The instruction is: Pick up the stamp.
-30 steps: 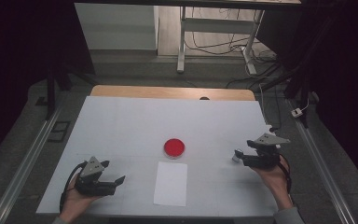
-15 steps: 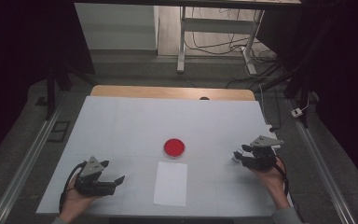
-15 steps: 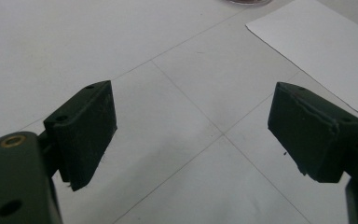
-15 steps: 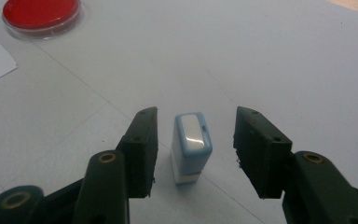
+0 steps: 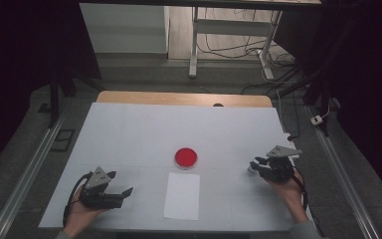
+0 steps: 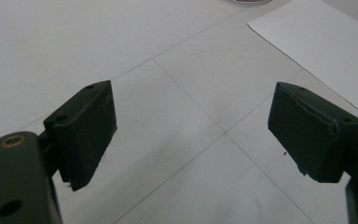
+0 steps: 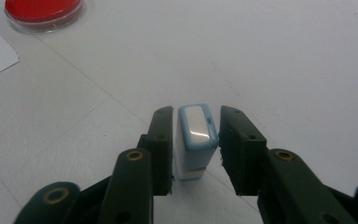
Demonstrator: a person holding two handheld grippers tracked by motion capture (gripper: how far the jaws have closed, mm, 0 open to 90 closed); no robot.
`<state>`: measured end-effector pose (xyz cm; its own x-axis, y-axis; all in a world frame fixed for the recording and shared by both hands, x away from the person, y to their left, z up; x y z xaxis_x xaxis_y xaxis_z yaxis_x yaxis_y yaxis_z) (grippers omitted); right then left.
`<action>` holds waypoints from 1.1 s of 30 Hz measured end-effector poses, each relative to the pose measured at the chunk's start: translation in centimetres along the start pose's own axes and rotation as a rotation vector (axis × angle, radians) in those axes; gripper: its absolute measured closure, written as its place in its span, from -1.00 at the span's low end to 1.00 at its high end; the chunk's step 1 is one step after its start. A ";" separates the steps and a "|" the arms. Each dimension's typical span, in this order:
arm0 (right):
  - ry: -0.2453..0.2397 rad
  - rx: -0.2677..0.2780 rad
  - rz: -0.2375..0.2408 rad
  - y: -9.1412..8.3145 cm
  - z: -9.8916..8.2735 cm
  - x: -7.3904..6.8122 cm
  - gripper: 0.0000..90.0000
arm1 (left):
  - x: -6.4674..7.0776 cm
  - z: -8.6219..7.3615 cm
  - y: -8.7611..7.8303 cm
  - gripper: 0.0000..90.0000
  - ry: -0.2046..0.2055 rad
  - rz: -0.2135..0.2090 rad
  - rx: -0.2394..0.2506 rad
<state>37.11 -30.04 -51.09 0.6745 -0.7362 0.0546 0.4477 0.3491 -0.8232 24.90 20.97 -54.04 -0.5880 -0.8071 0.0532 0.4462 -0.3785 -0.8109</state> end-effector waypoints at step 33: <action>0.031 0.088 0.020 -1.7 0.5 0.1 0.68 | -0.1 0.0 0.0 -0.64 0.001 -0.002 0.002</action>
<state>36.72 -30.41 -49.43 0.6664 -0.7454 0.0199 0.4846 0.4127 -0.7713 24.94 21.04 -54.06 -0.5893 -0.8061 0.0543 0.4465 -0.3809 -0.8096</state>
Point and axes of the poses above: each handheld gripper's, and its own axes: y roughly forward along the jaws, z roughly out of its top, x roughly to its right, the point moved 3 cm from there along y, roughly forward along the jaws, and after that the axes turned 15 degrees about -x, right-handed, at the moved point
